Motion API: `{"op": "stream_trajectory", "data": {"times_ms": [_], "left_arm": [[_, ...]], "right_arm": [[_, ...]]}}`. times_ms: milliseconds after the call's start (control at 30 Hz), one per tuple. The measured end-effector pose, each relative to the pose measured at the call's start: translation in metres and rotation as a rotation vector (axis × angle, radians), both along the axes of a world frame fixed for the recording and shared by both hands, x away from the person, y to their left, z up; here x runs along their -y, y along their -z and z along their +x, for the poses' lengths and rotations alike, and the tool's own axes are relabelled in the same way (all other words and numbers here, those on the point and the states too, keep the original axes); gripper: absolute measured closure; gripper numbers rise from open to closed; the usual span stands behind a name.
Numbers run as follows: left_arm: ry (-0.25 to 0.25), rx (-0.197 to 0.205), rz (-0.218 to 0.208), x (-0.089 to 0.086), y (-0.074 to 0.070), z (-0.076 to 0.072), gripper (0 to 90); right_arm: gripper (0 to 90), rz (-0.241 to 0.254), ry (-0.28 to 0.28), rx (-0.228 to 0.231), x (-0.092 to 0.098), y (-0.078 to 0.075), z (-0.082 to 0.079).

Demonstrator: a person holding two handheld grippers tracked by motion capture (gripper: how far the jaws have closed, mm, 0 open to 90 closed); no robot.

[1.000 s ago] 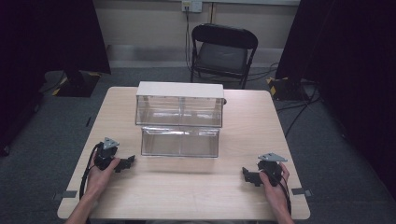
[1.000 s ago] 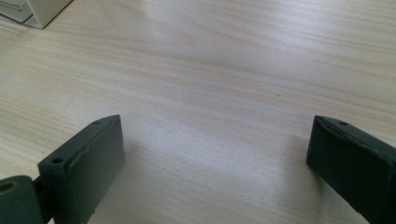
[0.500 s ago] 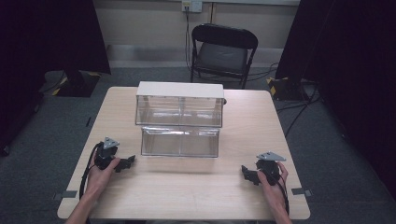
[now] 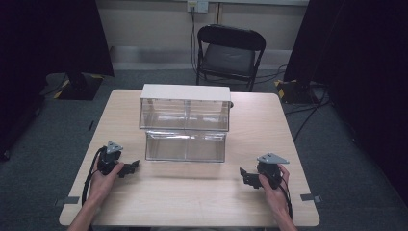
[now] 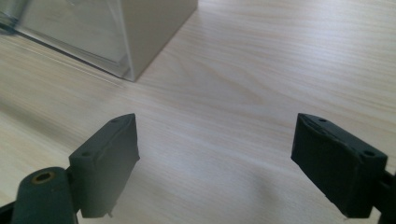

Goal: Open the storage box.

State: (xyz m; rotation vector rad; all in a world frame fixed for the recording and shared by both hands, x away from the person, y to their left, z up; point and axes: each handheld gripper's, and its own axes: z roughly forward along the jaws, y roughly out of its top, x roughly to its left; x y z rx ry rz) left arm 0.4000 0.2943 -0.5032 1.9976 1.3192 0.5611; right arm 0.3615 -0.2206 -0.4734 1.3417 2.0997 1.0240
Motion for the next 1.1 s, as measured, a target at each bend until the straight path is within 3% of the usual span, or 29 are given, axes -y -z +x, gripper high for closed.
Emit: {"op": "stream_trajectory", "data": {"times_ms": [267,400,567,867,1100], "left_arm": [[0.000,-0.002,0.001,0.000,0.000,0.000,5.6],[0.000,-0.002,0.001,0.000,0.000,0.000,5.6],[0.001,-0.003,0.003,0.000,0.000,0.000,5.6],[0.000,-0.002,0.001,0.000,0.000,0.000,5.6],[0.000,-0.002,0.001,0.000,0.000,0.000,5.6]], "right_arm": [[14.3,0.047,-0.064,0.018,-0.006,-0.020,-0.001],[14.5,0.043,-0.101,0.014,-0.014,-0.027,0.000],[14.4,0.042,-0.128,0.015,-0.022,-0.029,0.002],[14.2,0.035,-0.205,0.017,-0.054,-0.034,0.008],[14.2,0.030,-0.231,-0.002,-0.069,-0.030,0.014]]}}
